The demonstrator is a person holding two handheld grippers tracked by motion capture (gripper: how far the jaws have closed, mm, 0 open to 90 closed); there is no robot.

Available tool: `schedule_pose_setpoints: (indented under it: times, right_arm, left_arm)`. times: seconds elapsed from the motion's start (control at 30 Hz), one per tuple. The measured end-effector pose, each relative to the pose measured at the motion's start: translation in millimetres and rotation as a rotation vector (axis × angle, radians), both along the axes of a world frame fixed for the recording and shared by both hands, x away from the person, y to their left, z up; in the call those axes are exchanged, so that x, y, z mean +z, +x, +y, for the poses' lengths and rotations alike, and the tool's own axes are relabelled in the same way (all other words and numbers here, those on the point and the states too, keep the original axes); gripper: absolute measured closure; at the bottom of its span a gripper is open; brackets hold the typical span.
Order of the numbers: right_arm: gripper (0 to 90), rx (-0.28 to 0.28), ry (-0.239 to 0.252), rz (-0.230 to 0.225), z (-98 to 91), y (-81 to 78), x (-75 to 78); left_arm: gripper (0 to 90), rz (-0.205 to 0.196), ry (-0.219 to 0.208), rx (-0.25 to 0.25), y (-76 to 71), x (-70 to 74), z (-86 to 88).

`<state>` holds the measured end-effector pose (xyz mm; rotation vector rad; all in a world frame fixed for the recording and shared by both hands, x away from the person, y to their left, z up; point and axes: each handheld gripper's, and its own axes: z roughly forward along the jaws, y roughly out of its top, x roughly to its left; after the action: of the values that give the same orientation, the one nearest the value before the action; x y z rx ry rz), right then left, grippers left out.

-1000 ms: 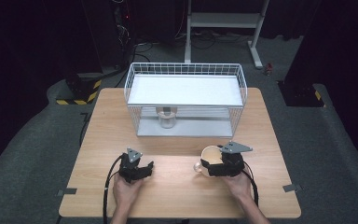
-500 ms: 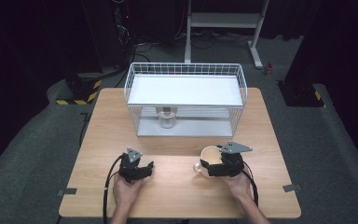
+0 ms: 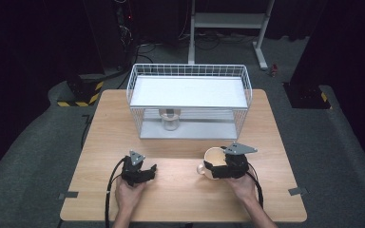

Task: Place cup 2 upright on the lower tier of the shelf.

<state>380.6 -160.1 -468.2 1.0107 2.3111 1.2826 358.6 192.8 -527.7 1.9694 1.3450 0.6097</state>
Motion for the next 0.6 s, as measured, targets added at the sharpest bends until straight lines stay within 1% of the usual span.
schedule_pose_setpoints:
  times: [0.37, 0.5, 0.53, 0.6]
  right_arm:
    - [9.7, -0.002, 0.013, 0.006, -1.3, 8.6, 8.4]
    - [9.7, -0.013, 0.017, 0.01, -2.9, 14.5, 12.9]
    - [9.7, -0.019, 0.018, 0.017, -3.1, 15.7, 14.1]
    - [9.7, -0.021, 0.017, 0.014, -3.9, 19.5, 16.1]
  left_arm:
    - [26.1, 0.001, 0.001, -0.002, 0.1, 0.0, 0.2]
    - [26.1, 0.001, 0.001, -0.002, 0.1, 0.1, 0.3]
    - [26.1, 0.001, 0.001, -0.002, 0.1, 0.0, 0.3]
    - [26.1, 0.0, 0.0, -0.001, 0.1, -0.1, 0.3]
